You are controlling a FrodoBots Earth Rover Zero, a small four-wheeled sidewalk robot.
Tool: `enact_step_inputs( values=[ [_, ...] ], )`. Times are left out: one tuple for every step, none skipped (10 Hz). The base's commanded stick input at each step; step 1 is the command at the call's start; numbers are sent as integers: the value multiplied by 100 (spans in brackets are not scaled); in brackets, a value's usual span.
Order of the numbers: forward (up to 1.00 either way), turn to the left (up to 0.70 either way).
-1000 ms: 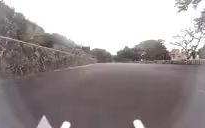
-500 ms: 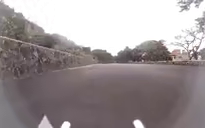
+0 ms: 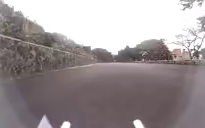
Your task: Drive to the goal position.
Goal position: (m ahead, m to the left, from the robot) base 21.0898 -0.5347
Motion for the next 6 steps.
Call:
enact_step_inputs(
  values=[
    [50, 0],
    [50, 0],
    [50, 0],
    [50, 0],
    [50, 0],
    [50, 0]
  ],
)
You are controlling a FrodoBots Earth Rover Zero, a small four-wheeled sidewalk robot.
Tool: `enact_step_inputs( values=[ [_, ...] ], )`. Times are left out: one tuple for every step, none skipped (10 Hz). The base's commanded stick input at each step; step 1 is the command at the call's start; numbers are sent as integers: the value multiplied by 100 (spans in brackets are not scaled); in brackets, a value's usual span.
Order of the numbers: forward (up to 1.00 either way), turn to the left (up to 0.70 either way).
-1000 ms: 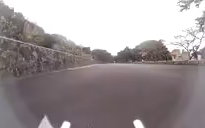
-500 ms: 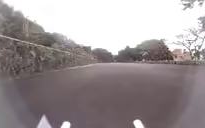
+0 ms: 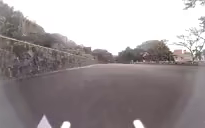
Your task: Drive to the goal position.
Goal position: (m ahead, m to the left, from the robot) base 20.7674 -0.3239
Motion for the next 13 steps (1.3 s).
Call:
enact_step_inputs(
  values=[
    [50, 0],
    [50, 0],
    [50, 0],
    [50, 0],
    [50, 0],
    [50, 0],
    [50, 0],
    [50, 0],
    [50, 0],
    [50, 0],
    [50, 0],
    [50, 0],
    [50, 0]
  ],
)
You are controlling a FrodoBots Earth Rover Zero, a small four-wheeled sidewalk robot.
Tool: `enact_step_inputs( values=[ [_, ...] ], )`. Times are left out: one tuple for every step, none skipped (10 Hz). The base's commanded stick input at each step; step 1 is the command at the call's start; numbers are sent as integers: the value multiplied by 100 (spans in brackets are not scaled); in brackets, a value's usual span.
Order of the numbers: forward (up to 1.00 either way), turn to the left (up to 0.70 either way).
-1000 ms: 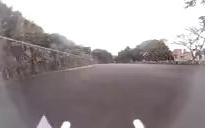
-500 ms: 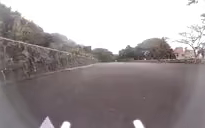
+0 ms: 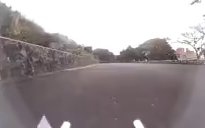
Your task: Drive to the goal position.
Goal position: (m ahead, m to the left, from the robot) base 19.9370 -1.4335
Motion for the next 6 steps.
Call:
enact_step_inputs(
  values=[
    [50, 0],
    [50, 0],
    [50, 0],
    [50, 0],
    [50, 0],
    [50, 0]
  ],
)
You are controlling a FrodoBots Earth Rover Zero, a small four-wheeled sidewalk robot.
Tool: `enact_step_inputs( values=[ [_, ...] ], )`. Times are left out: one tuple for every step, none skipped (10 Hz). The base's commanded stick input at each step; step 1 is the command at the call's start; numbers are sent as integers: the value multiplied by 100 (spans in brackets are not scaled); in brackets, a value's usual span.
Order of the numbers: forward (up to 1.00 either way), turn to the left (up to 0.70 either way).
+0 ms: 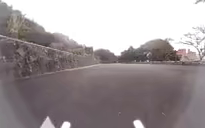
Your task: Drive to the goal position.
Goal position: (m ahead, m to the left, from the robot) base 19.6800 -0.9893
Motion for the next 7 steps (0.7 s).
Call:
enact_step_inputs(
  values=[
    [50, 0],
    [50, 0],
    [50, 0],
    [50, 0],
    [50, 0],
    [50, 0],
    [50, 0]
  ],
)
